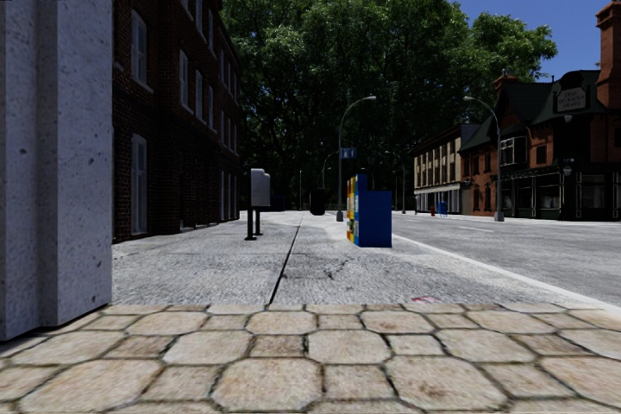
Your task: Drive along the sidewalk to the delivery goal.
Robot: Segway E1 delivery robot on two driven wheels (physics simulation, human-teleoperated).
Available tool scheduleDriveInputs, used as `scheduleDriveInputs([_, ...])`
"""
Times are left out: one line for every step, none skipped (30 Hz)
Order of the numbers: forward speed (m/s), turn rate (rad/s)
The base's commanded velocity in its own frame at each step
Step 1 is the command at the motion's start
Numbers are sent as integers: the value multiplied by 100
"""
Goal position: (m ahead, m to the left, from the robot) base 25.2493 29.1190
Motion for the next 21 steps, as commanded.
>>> scheduleDriveInputs([200,0])
scheduleDriveInputs([200,0])
scheduleDriveInputs([200,0])
scheduleDriveInputs([200,0])
scheduleDriveInputs([200,0])
scheduleDriveInputs([200,0])
scheduleDriveInputs([200,0])
scheduleDriveInputs([200,0])
scheduleDriveInputs([200,0])
scheduleDriveInputs([200,0])
scheduleDriveInputs([200,0])
scheduleDriveInputs([200,0])
scheduleDriveInputs([200,0])
scheduleDriveInputs([200,0])
scheduleDriveInputs([200,0])
scheduleDriveInputs([200,0])
scheduleDriveInputs([200,0])
scheduleDriveInputs([200,0])
scheduleDriveInputs([200,0])
scheduleDriveInputs([200,0])
scheduleDriveInputs([200,0])
